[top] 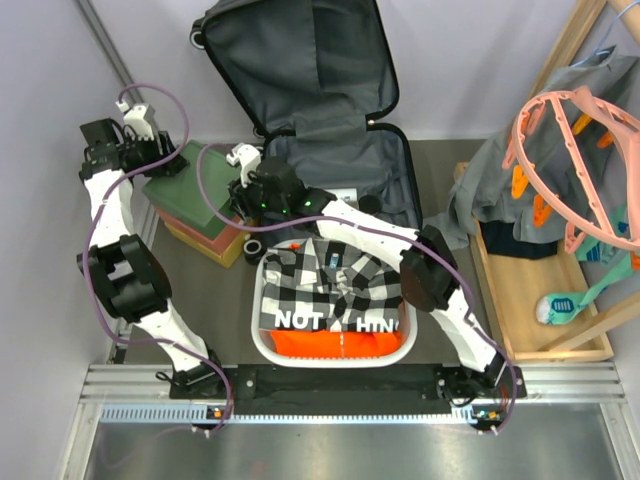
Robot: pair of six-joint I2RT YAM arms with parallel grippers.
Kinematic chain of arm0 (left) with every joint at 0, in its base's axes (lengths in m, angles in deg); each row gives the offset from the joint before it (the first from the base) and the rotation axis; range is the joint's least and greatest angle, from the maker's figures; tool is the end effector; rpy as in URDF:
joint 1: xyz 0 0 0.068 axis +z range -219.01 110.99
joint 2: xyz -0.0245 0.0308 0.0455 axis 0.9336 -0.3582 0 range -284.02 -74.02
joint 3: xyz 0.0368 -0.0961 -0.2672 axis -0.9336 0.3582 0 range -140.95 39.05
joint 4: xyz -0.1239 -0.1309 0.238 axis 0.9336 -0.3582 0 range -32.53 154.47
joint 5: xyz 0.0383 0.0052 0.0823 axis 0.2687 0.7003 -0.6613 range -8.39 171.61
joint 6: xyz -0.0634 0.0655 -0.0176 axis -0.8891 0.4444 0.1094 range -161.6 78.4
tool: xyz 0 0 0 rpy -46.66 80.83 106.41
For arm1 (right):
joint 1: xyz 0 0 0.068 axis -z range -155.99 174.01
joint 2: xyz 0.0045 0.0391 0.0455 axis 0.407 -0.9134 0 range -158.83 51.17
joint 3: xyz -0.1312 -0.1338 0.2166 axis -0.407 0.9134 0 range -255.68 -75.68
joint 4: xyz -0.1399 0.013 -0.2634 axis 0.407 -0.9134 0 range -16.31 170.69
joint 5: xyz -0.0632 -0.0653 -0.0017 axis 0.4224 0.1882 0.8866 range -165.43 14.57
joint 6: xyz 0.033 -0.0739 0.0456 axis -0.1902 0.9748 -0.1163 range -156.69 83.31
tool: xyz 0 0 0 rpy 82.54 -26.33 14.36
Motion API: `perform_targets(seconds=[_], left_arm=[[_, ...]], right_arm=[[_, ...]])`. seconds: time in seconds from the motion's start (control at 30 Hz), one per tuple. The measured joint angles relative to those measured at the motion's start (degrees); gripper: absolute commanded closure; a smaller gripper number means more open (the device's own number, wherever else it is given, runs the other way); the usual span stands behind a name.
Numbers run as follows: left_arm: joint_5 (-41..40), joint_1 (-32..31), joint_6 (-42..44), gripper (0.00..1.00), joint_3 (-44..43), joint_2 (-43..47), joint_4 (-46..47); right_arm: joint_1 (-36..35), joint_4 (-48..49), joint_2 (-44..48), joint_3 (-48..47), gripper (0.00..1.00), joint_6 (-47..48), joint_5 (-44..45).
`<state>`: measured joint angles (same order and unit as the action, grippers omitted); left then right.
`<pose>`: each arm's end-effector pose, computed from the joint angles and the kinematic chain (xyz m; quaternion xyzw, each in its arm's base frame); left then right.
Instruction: Open, take out, and arrange the luggage
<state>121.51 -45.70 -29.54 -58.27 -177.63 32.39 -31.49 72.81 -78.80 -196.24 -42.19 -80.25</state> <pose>0.4646 0.1418 0.3264 0.0649 0.8567 -0.1683 0.4833 0.3561 0.5307 0.2925 -0.3627 0.7187 0.3298 0.4931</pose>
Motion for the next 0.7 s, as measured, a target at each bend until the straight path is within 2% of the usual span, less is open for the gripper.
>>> perform_targets(seconds=[0.1,0.13,0.2,0.3,0.4,0.43,0.57,0.7], left_arm=[[0.0,0.0,-0.2,0.37,0.0,0.0,0.0],[0.0,0.0,-0.2,0.37,0.0,0.0,0.0],[0.0,0.0,-0.2,0.37,0.0,0.0,0.0],[0.0,0.0,-0.2,0.37,0.0,0.0,0.0],[0.0,0.0,-0.2,0.36,0.0,0.0,0.0],[-0.1,0.0,-0.2,0.36,0.0,0.0,0.0],[-0.6,0.0,-0.1,0.36,0.0,0.2,-0.2],[-1.4,0.0,-0.1,0.35,0.0,0.5,-1.1]], right_arm=[[0.0,-1.0,-0.8,-0.7,0.60,0.3,-0.1],[0.0,-1.5,-1.0,-1.0,0.66,0.4,-0.2],[0.0,-1.8,-1.2,-1.2,0.70,0.3,-0.4],[-0.2,-2.1,-1.3,-1.4,0.81,0.2,-0.8],[-0.2,-2.2,-1.3,-1.5,0.98,0.4,-0.7],[-0.2,-2.3,-1.3,-1.5,1.00,0.4,-0.7],[-0.2,-1.7,-0.9,-0.6,1.00,0.9,-0.7],[-0.2,1.8,2.8,6.3,1.00,1.3,-0.5]])
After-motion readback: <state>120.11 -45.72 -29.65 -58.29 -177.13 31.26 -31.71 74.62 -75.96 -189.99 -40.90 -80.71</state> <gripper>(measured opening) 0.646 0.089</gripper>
